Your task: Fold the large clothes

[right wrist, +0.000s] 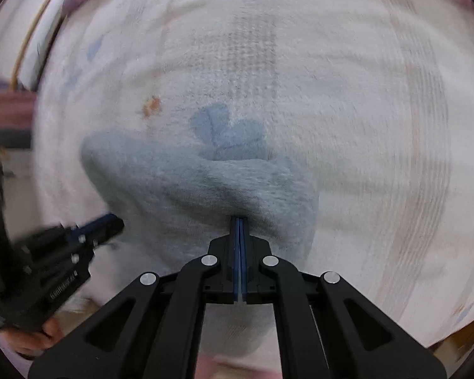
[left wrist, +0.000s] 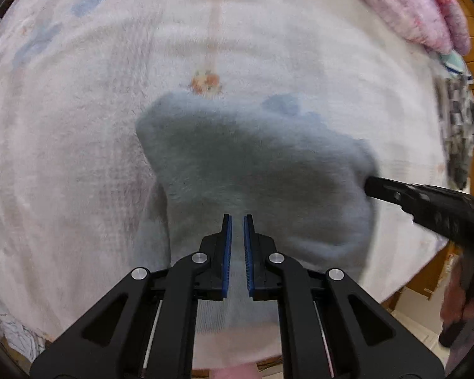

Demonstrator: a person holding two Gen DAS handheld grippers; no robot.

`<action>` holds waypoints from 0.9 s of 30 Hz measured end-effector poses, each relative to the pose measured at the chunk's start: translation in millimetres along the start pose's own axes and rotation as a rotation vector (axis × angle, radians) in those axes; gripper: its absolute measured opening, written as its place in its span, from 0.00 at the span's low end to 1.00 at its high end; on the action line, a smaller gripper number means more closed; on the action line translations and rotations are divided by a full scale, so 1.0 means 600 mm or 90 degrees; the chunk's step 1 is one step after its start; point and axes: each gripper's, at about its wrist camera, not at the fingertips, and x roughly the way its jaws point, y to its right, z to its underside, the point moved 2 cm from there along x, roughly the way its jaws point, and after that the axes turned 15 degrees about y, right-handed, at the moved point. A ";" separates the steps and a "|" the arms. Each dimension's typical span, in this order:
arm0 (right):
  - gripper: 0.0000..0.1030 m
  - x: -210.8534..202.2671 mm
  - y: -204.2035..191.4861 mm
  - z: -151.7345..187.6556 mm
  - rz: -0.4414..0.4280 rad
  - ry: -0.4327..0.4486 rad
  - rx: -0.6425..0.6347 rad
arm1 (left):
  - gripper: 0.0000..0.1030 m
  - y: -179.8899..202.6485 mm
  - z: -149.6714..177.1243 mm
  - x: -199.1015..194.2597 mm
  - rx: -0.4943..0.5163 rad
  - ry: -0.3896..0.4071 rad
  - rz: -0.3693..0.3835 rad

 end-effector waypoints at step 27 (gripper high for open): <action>0.00 0.078 0.023 0.227 0.131 -0.199 -0.055 | 0.03 -0.030 0.183 0.104 -0.091 -0.136 0.023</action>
